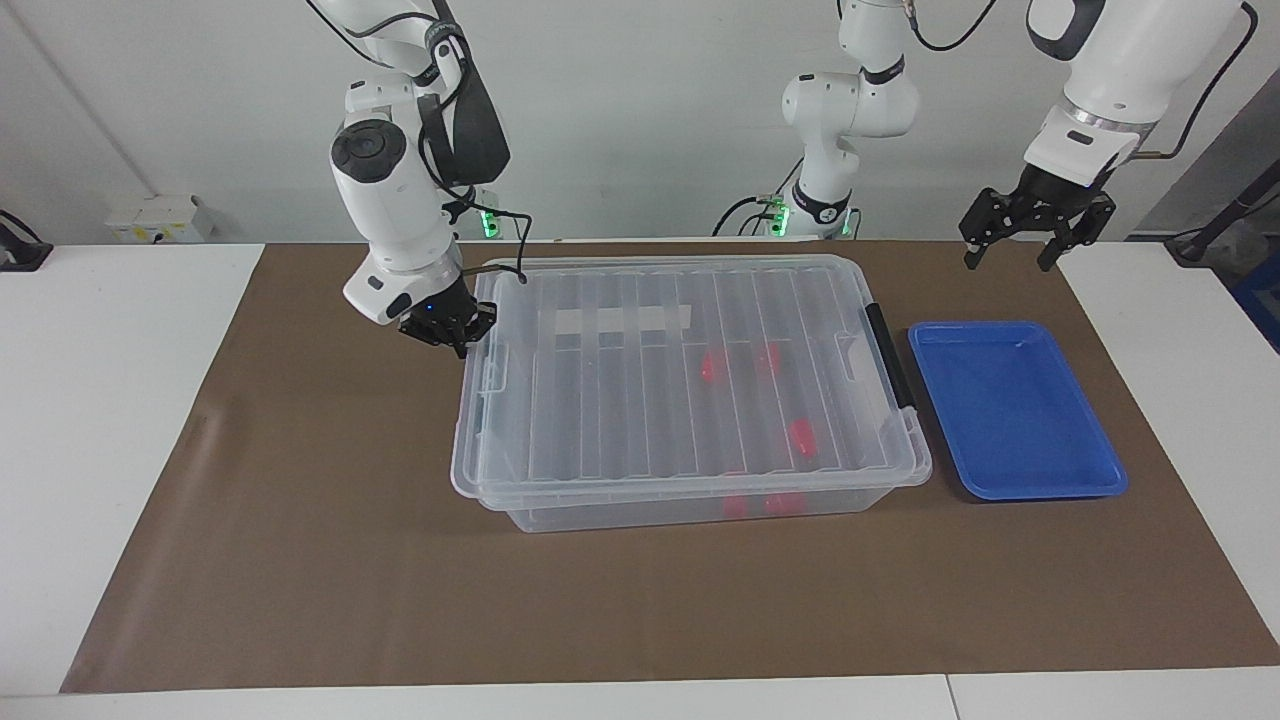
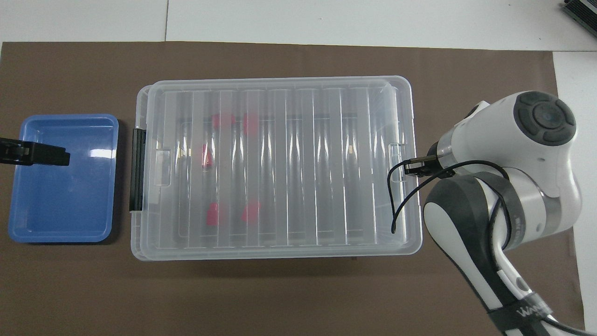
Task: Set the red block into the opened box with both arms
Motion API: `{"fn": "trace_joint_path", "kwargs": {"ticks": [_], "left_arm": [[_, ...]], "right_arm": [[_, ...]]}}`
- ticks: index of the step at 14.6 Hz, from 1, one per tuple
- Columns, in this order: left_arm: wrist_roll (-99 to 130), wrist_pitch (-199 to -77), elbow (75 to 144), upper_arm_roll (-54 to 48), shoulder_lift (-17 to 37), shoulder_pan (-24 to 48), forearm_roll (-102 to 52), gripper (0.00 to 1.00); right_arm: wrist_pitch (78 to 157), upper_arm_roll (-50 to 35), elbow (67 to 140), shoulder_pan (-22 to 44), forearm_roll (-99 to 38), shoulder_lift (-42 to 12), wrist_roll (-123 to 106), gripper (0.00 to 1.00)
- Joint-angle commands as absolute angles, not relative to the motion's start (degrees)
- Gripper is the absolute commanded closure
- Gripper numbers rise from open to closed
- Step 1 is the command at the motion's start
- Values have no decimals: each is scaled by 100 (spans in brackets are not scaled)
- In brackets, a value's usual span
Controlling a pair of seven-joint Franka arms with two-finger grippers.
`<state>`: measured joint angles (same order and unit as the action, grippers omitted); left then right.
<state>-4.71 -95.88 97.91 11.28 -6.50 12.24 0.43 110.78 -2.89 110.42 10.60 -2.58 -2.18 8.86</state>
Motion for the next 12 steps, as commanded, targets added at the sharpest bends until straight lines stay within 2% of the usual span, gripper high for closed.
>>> {"fn": "trace_joint_path", "kwargs": {"ticks": [1, 12], "left_arm": [[-439, -9483, 9756, 1178, -729, 1274, 158, 0], [-422, -9501, 9809, 1160, -773, 1266, 150, 0]], "right_arm": [[11039, -308, 11224, 1142, -378, -35, 1028, 100], [11013, -246, 11048, 924, -369, 44, 1055, 100]]}}
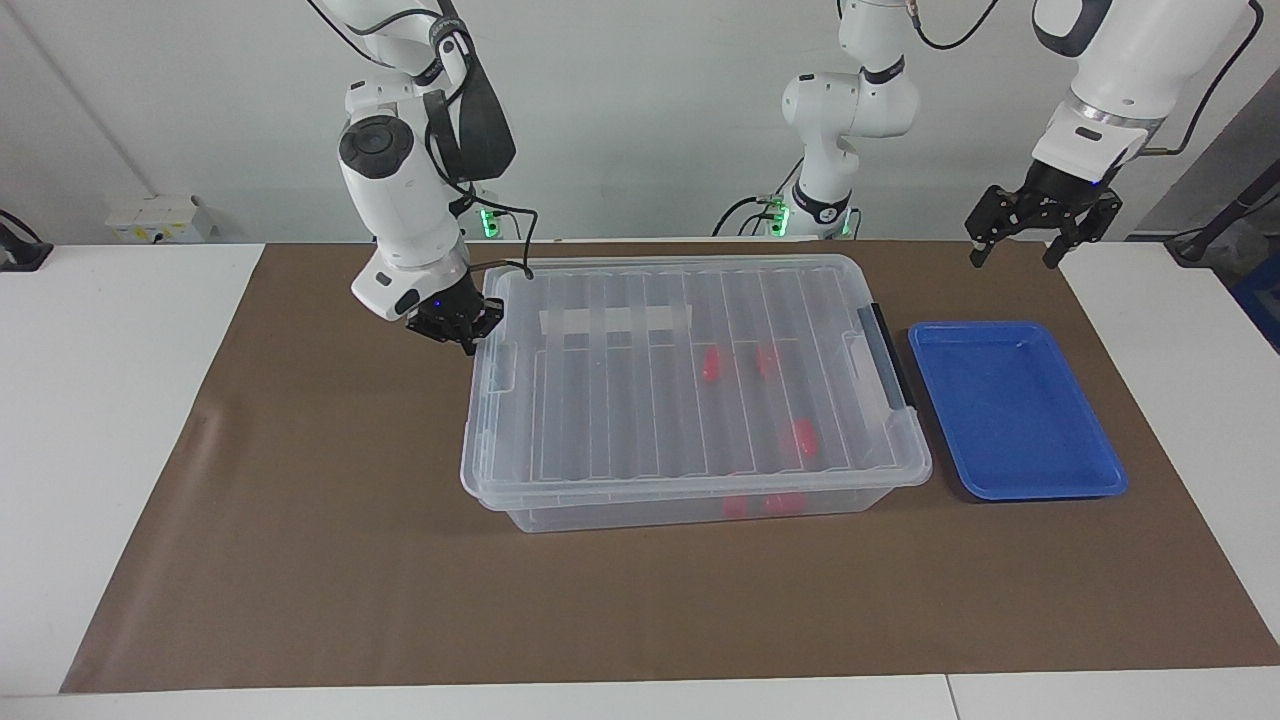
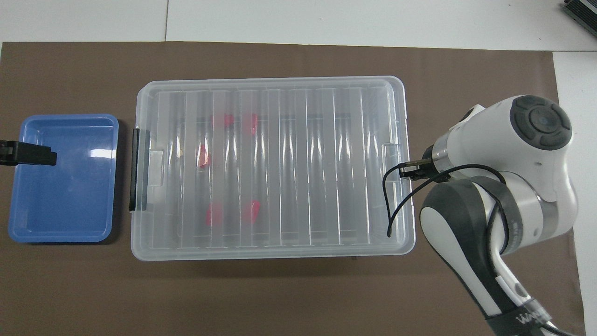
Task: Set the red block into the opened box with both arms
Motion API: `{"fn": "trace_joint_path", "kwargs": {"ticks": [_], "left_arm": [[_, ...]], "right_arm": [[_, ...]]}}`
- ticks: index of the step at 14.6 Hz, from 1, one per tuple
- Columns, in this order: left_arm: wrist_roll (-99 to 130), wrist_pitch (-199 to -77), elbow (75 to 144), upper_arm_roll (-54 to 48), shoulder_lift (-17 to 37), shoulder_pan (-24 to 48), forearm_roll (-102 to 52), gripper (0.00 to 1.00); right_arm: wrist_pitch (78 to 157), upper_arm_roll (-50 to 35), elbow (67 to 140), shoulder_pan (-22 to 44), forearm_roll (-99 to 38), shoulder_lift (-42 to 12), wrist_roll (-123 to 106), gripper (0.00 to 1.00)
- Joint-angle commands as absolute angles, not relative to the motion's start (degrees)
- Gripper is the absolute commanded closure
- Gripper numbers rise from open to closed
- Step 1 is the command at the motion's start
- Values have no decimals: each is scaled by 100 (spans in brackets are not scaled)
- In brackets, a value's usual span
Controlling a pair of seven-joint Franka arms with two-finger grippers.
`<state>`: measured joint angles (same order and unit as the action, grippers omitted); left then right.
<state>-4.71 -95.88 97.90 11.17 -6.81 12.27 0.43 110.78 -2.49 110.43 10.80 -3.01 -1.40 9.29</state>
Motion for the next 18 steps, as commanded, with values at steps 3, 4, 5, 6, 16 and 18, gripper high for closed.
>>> {"fn": "trace_joint_path", "kwargs": {"ticks": [3, 4, 5, 6, 16, 18], "left_arm": [[-422, -9492, 9809, 1160, -773, 1274, 149, 0], [-422, -9492, 9809, 1151, -773, 1274, 149, 0], [-422, -9492, 9809, 1160, -773, 1274, 149, 0], [-422, -9492, 9809, 1160, -773, 1274, 149, 0], [-422, -9492, 9809, 1160, -773, 1274, 149, 0], [-422, -9492, 9809, 1160, -773, 1274, 149, 0]], "right_arm": [[10978, -229, 11004, 660, -352, 184, 1055, 100], [10943, -229, 10952, 529, -352, 245, 1055, 100], [10855, -229, 10847, 432, -352, 255, 1063, 79], [10715, -229, 10724, 352, -317, 264, 1072, 18], [9292, -44, 8985, -132, 298, -52, 1037, 0], [8897, -53, 8493, -132, 290, -263, 1037, 0]]}}
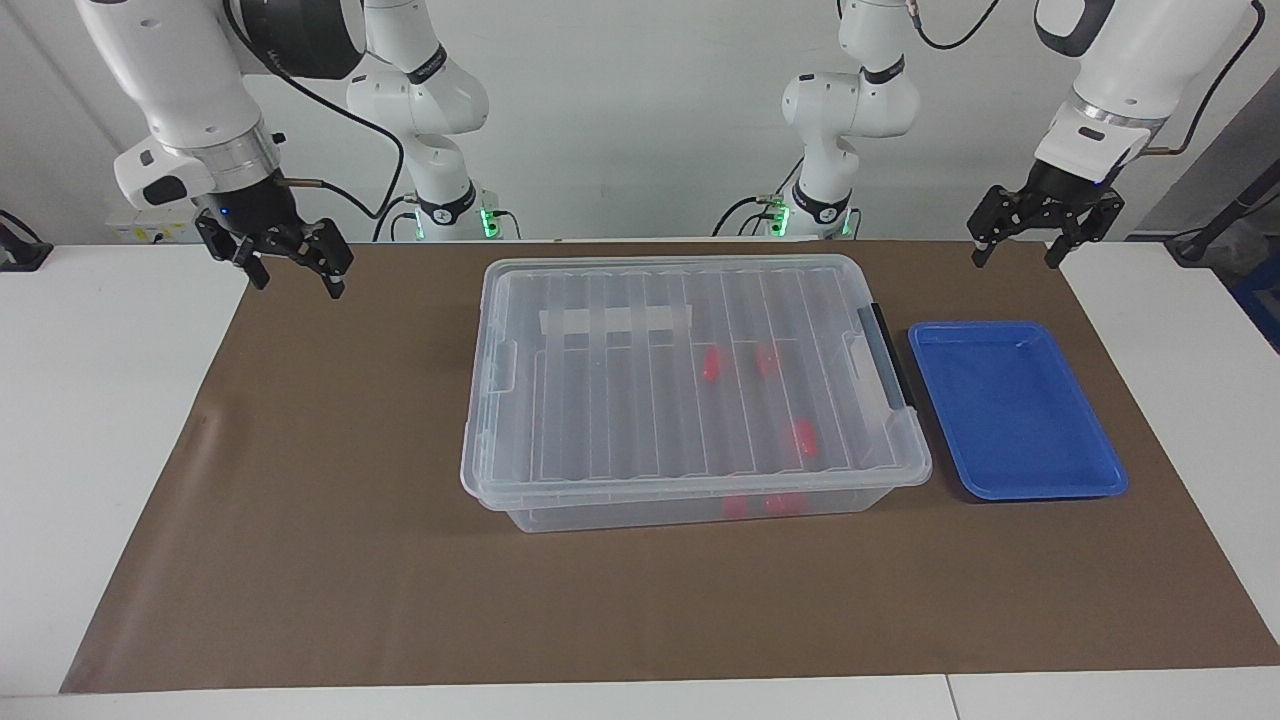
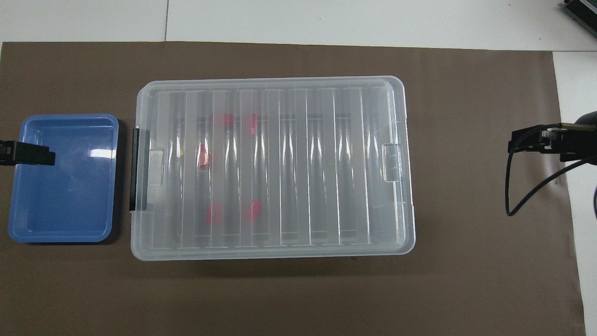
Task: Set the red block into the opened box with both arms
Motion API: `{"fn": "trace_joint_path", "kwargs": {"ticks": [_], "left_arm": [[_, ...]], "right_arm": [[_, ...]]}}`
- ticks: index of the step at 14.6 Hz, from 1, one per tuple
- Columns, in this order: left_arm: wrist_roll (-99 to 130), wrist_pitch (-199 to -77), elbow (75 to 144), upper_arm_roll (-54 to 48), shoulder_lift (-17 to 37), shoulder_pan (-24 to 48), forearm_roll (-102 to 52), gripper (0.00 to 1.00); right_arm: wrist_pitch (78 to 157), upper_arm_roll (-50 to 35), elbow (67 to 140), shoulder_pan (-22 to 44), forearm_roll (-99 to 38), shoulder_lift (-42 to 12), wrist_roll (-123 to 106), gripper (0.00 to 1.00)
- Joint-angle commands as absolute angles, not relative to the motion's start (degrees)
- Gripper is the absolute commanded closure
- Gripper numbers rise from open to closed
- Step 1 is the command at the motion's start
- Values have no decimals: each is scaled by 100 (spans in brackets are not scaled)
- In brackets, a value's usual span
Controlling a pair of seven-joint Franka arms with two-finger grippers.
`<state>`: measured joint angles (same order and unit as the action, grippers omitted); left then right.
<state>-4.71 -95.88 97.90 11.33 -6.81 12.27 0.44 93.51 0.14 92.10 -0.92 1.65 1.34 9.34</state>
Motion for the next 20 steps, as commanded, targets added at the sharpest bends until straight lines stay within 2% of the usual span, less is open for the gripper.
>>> {"fn": "trace_joint_path", "kwargs": {"ticks": [1, 6, 13, 17, 20], "left_arm": [[-422, -9492, 9809, 1160, -773, 1274, 149, 0], [-422, -9492, 9809, 1160, -773, 1274, 158, 0], [-422, -9492, 9809, 1160, -773, 1274, 149, 0], [-422, -9492, 9809, 1160, -773, 1274, 149, 0], [-422, -9492, 9809, 1160, -773, 1274, 158, 0]], "right_arm": [[8703, -61, 8351, -106, 299, -298, 1037, 0], [8367, -70, 8622, -88, 211, -97, 1046, 0], [8403, -62, 8684, -97, 185, -70, 1054, 0], [8385, -62, 9052, -105, 176, 228, 1090, 0], [8420, -62, 9079, -97, 167, 246, 1002, 0]]}}
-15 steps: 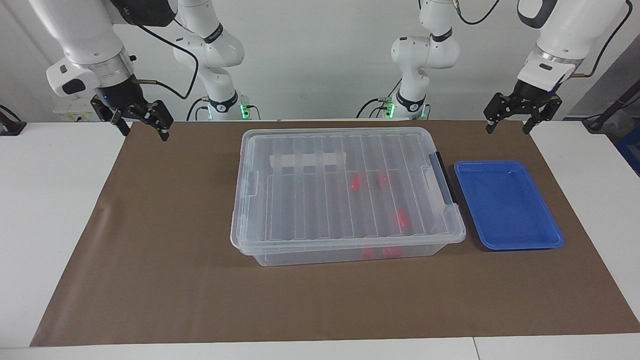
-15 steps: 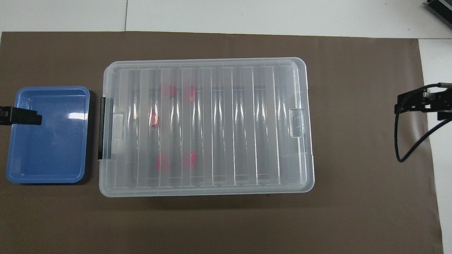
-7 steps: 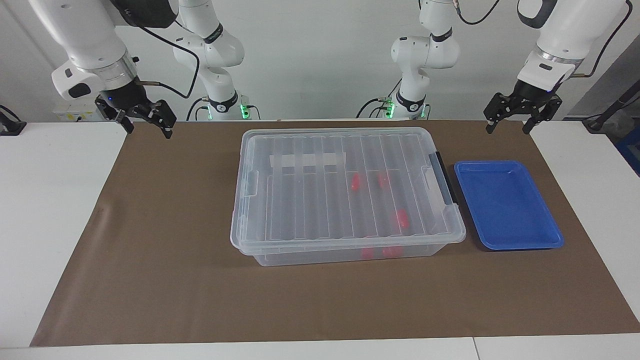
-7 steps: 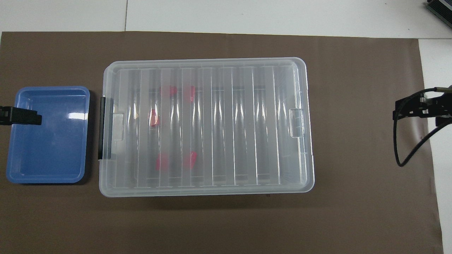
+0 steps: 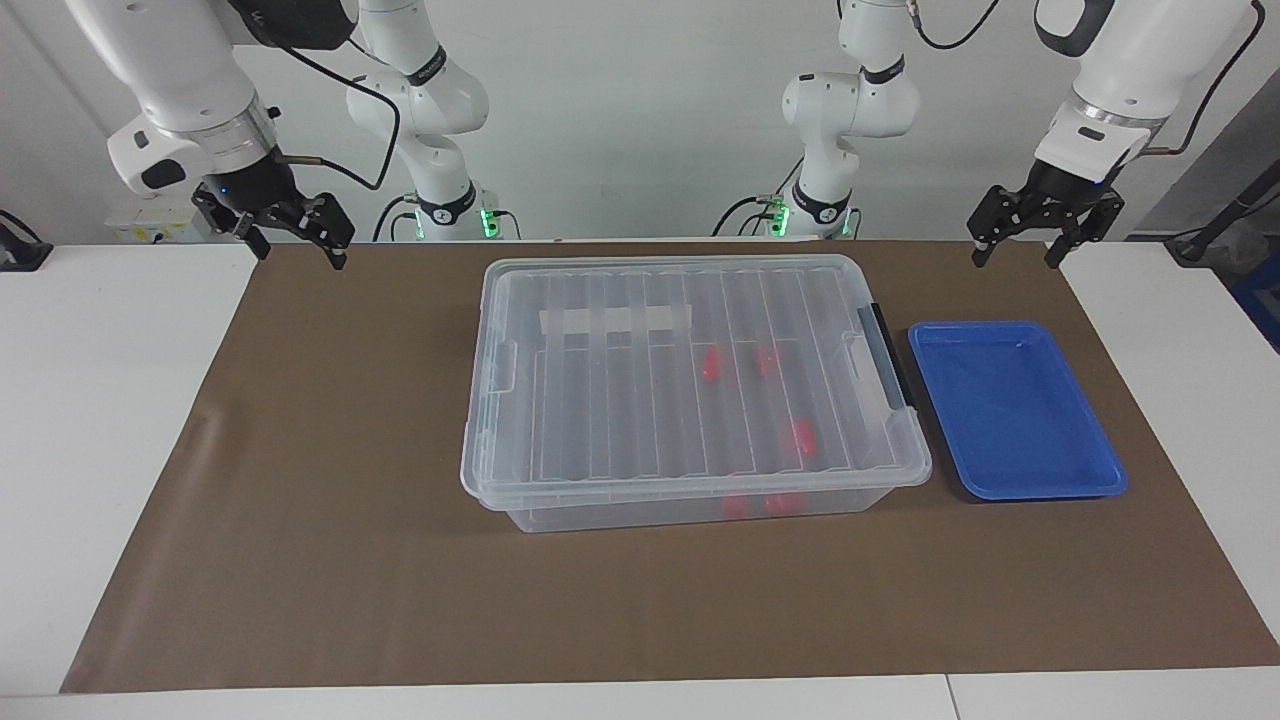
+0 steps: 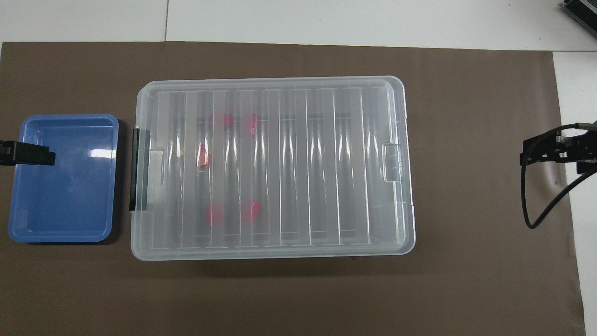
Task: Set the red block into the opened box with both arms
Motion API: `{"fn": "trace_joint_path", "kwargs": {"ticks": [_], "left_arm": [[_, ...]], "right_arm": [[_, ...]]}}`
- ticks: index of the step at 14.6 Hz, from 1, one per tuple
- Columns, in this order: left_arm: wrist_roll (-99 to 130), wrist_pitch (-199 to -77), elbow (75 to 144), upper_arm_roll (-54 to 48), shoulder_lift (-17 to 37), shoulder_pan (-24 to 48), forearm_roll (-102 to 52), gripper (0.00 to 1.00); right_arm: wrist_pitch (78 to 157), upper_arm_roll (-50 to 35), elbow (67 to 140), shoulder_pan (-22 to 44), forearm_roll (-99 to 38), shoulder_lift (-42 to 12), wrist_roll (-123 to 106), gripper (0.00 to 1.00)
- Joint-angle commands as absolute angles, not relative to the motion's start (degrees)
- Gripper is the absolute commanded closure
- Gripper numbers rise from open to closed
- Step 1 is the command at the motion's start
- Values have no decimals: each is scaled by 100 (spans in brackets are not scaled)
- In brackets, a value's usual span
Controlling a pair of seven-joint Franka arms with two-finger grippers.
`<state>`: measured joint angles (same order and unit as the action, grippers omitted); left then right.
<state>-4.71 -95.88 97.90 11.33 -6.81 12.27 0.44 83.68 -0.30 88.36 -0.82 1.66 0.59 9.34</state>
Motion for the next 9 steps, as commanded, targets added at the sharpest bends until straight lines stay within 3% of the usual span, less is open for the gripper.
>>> {"fn": "trace_joint_path", "kwargs": {"ticks": [1, 9], "left_arm": [[-422, -9492, 9809, 1160, -773, 1274, 150, 0], [-422, -9492, 9809, 1160, -773, 1274, 149, 0]], "right_arm": [[8420, -62, 9079, -97, 167, 255, 993, 0], [8473, -62, 9079, -97, 167, 246, 1002, 0]]}}
